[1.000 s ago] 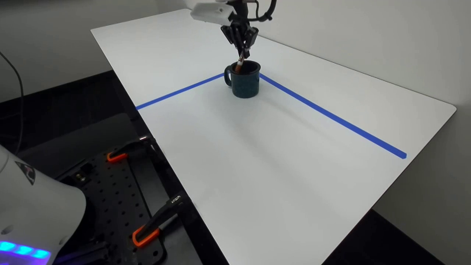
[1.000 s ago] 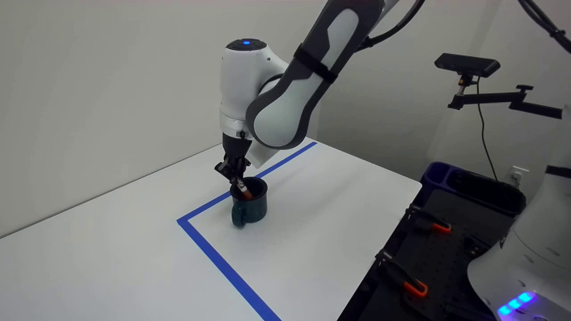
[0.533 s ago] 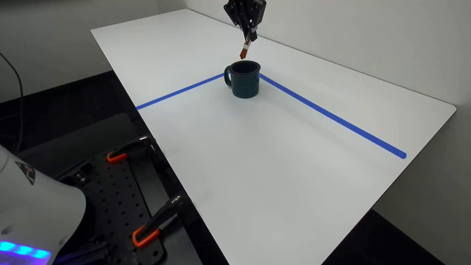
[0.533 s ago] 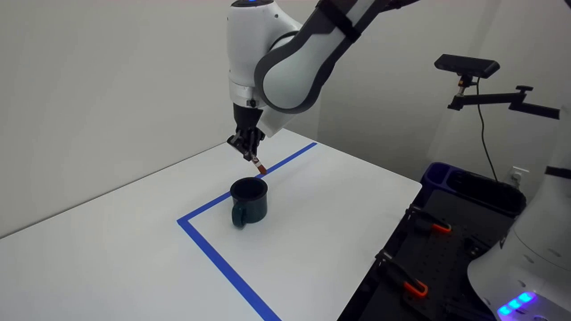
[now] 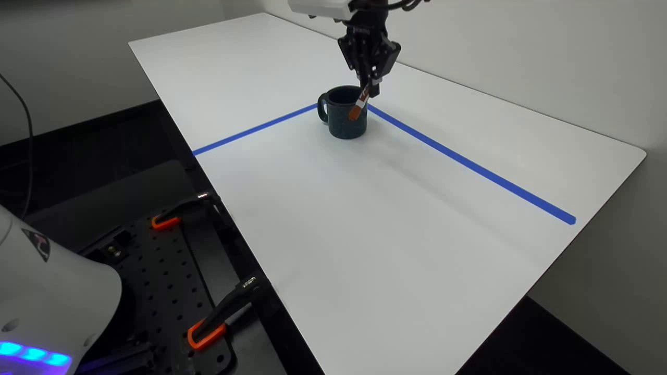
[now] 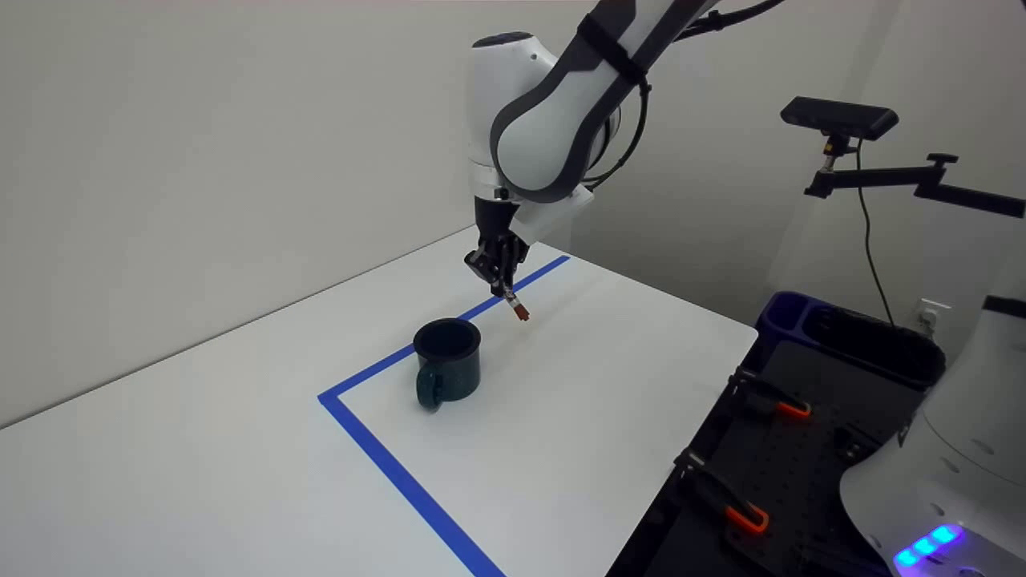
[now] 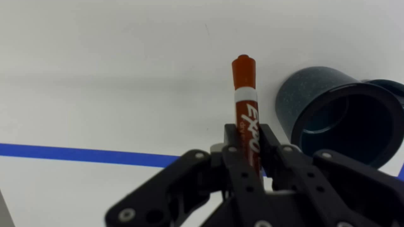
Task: Remove the marker from the cup and put it on the table inside the border
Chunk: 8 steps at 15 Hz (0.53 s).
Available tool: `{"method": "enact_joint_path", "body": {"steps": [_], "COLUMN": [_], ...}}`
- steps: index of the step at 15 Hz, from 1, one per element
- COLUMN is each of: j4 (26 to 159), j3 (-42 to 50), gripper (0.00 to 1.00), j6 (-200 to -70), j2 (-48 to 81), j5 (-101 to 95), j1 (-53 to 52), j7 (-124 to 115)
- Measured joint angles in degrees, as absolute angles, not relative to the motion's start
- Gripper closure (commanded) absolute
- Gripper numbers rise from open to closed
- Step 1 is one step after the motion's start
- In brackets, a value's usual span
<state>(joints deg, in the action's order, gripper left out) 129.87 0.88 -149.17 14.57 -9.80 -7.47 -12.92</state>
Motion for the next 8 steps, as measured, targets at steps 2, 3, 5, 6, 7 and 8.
{"method": "enact_joint_path", "body": {"steps": [2, 3, 5, 6, 7, 8], "j4": [129.82, 129.70, 129.35, 129.04, 128.61, 128.13], "j3": [0.23, -0.25, -1.35, -1.88, -2.38, -2.73], "gripper": [0.95, 0.95, 0.95, 0.95, 0.95, 0.95], "j6": [-149.17, -149.17, -149.17, -149.17, -149.17, -149.17], "j2": [16.57, 17.68, 20.03, 21.25, 22.45, 23.60], "j5": [-5.94, -3.90, -0.37, 1.04, 2.14, 2.82], "j1": [-5.68, -4.80, -3.22, -2.55, -1.96, -1.60], "j7": [-9.11, -7.15, -3.72, -2.44, -1.38, -0.82]}}
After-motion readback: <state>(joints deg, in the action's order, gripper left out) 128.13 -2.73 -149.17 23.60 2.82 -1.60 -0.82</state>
